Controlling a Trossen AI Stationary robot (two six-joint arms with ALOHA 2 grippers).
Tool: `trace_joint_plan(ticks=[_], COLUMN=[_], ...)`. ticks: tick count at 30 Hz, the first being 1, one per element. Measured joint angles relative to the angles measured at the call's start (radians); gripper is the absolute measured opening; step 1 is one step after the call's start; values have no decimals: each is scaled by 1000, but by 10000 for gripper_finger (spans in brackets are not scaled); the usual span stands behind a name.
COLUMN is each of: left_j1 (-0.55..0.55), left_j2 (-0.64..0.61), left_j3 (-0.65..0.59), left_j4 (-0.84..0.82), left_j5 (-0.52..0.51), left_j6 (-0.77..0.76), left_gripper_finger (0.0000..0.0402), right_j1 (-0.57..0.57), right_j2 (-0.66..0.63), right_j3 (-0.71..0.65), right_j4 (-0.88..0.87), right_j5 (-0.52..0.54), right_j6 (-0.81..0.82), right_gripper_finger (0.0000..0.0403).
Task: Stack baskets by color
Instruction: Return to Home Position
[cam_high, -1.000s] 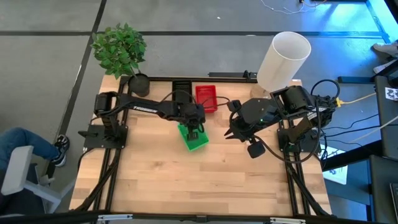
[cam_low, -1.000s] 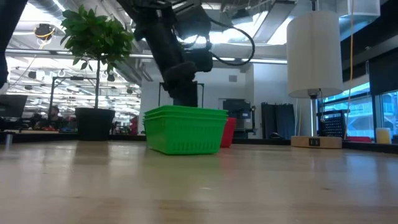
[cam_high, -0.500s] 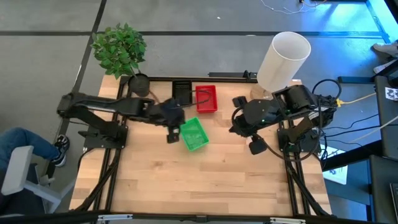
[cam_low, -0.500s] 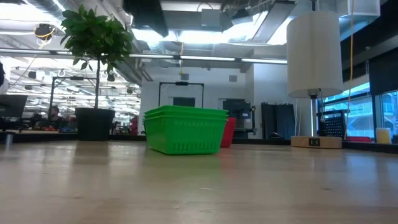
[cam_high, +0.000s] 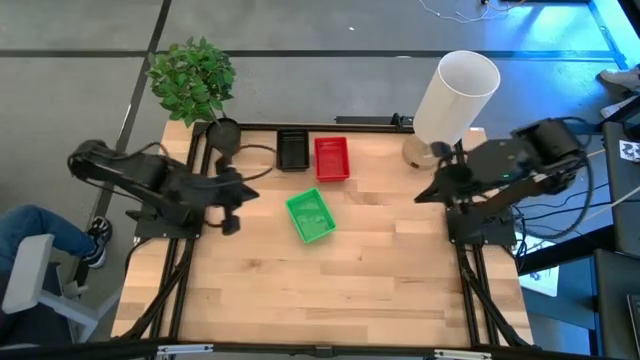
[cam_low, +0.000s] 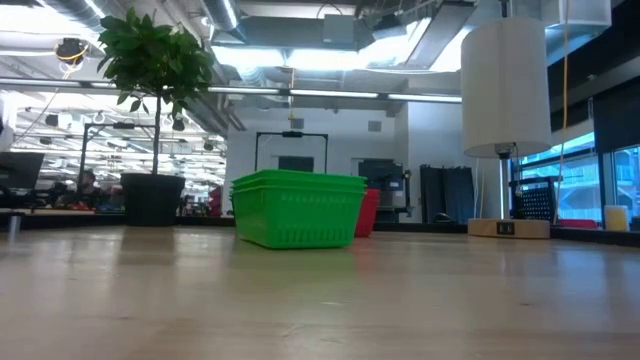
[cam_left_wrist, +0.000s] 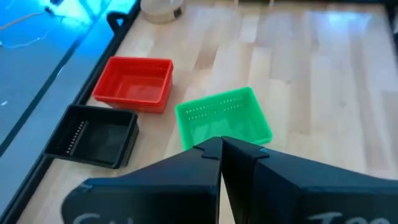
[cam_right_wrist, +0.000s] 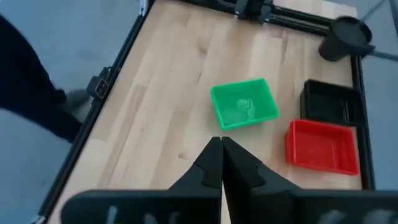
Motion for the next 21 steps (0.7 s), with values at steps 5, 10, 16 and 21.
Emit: trace_joint_plan(ticks=[5,10,16,21], left_j1=[-107,-219,-346,-423], left_j2=[-82,-124,-174,-179], left_j3=[0,0,0,0], left_j4=[-30,-85,-164,-201], left_j5=[-91,-221,-358,-414], left_j6=[-53,-99,-231,-256], left_gripper_finger=[0,0,0,0], right_j1=[47,74,77,77], right_j2=[-208,-443,-673,-793], right_j3=[-274,-615,-923,-1071], right_j4=[185,475,728,825], right_j5=[91,115,140,140], right_j6=[68,66,68,68], right_gripper_finger=[0,0,0,0])
